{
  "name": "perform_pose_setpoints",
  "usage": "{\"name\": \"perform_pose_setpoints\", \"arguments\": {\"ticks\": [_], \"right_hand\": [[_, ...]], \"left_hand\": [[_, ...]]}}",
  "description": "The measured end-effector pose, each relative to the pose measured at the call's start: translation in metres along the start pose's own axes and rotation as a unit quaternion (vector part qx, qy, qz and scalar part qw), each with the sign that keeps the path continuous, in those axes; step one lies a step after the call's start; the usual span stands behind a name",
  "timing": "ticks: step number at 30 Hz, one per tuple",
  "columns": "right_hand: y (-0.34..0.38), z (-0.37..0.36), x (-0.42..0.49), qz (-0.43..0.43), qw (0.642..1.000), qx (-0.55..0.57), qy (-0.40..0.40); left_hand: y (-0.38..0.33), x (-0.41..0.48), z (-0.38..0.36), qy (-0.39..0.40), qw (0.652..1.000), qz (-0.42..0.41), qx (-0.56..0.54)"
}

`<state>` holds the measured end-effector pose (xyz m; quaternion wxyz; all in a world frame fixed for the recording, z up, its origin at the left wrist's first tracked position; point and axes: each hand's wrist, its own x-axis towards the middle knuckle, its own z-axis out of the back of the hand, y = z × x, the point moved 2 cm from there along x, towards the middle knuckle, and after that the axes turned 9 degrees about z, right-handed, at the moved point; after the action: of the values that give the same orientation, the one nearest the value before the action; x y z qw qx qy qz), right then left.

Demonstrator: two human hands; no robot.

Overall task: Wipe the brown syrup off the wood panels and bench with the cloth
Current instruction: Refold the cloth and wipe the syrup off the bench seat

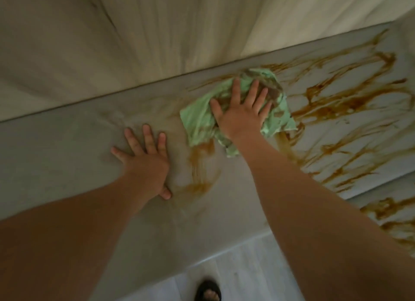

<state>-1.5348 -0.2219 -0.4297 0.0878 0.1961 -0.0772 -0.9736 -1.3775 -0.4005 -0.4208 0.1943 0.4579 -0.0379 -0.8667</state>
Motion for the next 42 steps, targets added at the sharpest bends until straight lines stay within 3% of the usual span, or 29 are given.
{"name": "perform_pose_setpoints", "arguments": {"ticks": [2, 4, 8, 13, 16, 18, 21, 24, 29, 35, 42], "right_hand": [[0.024, 0.004, 0.030, -0.047, 0.998, 0.029, -0.007], [0.054, -0.001, 0.032, -0.029, 0.999, 0.027, -0.010], [0.063, -0.028, -0.030, 0.179, 0.983, -0.024, -0.036], [-0.003, -0.065, -0.169, 0.324, 0.943, -0.029, -0.077], [-0.026, -0.064, -0.167, 0.415, 0.905, -0.053, -0.071], [-0.019, -0.050, -0.123, 0.389, 0.917, -0.065, -0.061], [0.015, -0.028, -0.056, 0.227, 0.972, -0.047, -0.046], [0.045, -0.021, -0.023, 0.144, 0.989, -0.032, -0.028], [0.037, -0.028, -0.041, 0.174, 0.983, -0.032, -0.045], [0.040, -0.024, -0.036, 0.158, 0.987, -0.027, 0.025], [0.039, -0.022, -0.029, 0.165, 0.985, -0.030, 0.031]], "left_hand": [[0.000, 0.002, 0.001, 0.008, 1.000, 0.001, -0.003], [0.002, 0.002, 0.001, 0.005, 1.000, -0.005, -0.004], [0.005, 0.001, 0.000, -0.001, 1.000, -0.022, 0.008], [0.006, 0.002, -0.005, -0.033, 0.999, -0.021, 0.005], [0.007, 0.005, -0.005, -0.028, 0.999, -0.025, -0.001], [0.007, 0.005, -0.004, -0.025, 0.999, -0.026, -0.007], [0.008, 0.003, -0.005, -0.024, 0.999, -0.026, -0.009], [0.009, 0.005, -0.006, -0.021, 0.999, -0.031, -0.009], [0.009, 0.004, -0.007, -0.029, 0.999, -0.032, -0.007], [0.007, 0.000, -0.003, -0.036, 0.999, -0.029, -0.002], [0.003, -0.005, 0.003, -0.014, 1.000, -0.015, 0.011]]}}
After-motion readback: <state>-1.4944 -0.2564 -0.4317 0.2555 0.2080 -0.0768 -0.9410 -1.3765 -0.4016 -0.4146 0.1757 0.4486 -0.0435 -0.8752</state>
